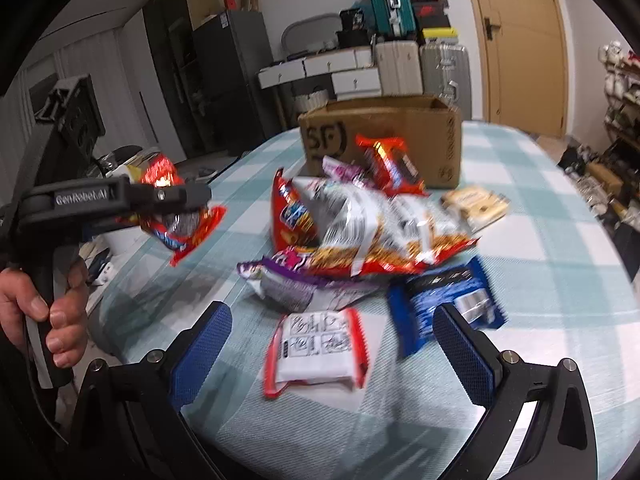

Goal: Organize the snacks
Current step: 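Grasp the red chip bag with the left gripper while the right grasps a white snack pack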

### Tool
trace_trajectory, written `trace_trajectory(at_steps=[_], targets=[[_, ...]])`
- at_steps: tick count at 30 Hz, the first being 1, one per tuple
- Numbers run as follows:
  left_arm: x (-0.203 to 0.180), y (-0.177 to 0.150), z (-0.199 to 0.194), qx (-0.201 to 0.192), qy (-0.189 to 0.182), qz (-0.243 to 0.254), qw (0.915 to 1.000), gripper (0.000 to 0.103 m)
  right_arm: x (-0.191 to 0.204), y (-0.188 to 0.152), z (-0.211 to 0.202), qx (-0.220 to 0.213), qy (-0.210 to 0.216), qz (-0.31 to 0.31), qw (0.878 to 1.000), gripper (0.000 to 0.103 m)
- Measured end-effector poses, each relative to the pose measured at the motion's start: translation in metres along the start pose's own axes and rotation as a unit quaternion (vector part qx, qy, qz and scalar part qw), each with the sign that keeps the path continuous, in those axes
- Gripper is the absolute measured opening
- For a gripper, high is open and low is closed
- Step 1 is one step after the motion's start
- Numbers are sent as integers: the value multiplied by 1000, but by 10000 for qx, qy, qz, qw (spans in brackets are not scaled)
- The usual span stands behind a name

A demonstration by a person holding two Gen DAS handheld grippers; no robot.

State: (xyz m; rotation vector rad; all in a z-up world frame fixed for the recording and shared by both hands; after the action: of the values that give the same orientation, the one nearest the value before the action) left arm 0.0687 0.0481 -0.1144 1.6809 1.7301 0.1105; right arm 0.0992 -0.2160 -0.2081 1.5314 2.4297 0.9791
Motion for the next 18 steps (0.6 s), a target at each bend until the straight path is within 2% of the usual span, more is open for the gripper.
trace_trajectory(at_steps=[9, 13, 15, 17, 18], targets=[[2, -2, -4, 12, 6, -22, 10000, 21, 3, -6, 24, 259, 21, -108, 9996, 102], [4, -2, -5, 13, 17, -42, 10000, 21, 2, -6, 34, 352, -198, -189, 9990, 100], [5, -2, -6, 2, 41, -44, 10000, 21, 3, -7, 41, 461, -356, -282, 9979, 92], [7, -2, -8, 5, 49, -49, 10000, 21, 2, -10, 48, 594, -355, -300, 9972, 74], [7, -2, -7, 6, 56, -48, 10000, 21, 2, -9, 48, 568, -394, -326, 9971, 74]])
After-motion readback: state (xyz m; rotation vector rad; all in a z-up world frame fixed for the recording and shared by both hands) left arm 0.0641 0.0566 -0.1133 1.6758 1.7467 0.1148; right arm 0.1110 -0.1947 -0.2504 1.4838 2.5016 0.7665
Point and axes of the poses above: each gripper's, at about its wrist camera, not at the fingertips, and z roughly the way its jaws point, x to its left, y to its top, the point moved 10 cm from there along z, roughly the way its jaws point, and after that the axes turned 13 degrees about x, right-handed, at the moved point
